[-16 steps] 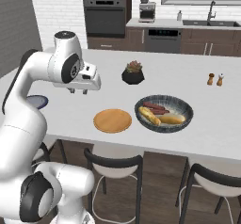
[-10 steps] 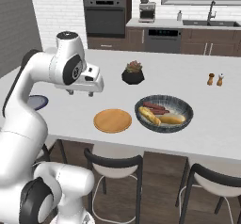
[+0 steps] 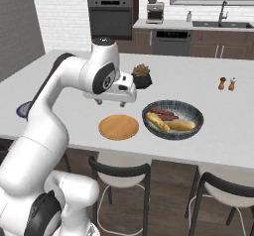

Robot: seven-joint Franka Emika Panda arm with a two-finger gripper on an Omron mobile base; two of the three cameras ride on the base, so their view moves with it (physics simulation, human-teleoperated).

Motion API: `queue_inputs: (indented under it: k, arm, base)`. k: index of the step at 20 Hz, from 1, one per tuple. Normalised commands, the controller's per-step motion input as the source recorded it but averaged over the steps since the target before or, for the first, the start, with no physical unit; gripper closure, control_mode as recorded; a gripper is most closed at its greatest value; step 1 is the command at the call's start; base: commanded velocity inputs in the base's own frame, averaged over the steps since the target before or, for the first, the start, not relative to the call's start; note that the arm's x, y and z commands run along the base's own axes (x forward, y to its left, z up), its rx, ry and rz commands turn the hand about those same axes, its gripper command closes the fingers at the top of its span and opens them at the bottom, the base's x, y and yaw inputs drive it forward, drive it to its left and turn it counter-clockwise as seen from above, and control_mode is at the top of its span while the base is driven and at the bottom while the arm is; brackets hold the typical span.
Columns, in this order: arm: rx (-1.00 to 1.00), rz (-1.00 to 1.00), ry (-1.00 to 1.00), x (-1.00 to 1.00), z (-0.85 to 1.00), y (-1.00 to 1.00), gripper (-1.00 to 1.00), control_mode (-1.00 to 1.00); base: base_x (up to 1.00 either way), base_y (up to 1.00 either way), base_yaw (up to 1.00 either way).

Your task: Place one bun and one sausage from the bowl on each plate.

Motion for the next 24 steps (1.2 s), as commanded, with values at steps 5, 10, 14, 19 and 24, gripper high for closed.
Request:
queue_inputs:
  k: [5, 10, 14, 19, 24]
  arm:
    - [0.00, 0.00, 0.06, 0.00, 0.00, -0.80, -1.00, -1.00]
    - [0.00, 0.00, 0.05, 0.00, -0.09, -0.72, -1.00, -1.00]
    - [-0.07, 0.00, 0.02, 0.00, -0.32, -0.58, -1.00, -1.00]
    - [-0.21, 0.04, 0.00, 0.04, -0.56, -0.24, -1.00, -1.00]
    - [-0.06, 0.28, 0.00, 0.41, -0.32, -0.12, -1.00, -1.00]
  base:
    - [0.00, 0.00, 0.00]
    - [0.00, 0.00, 0.00]
    - [0.00, 0.00, 0.00]
    - [0.00, 0.00, 0.00]
    - [0.00, 0.00, 0.00]
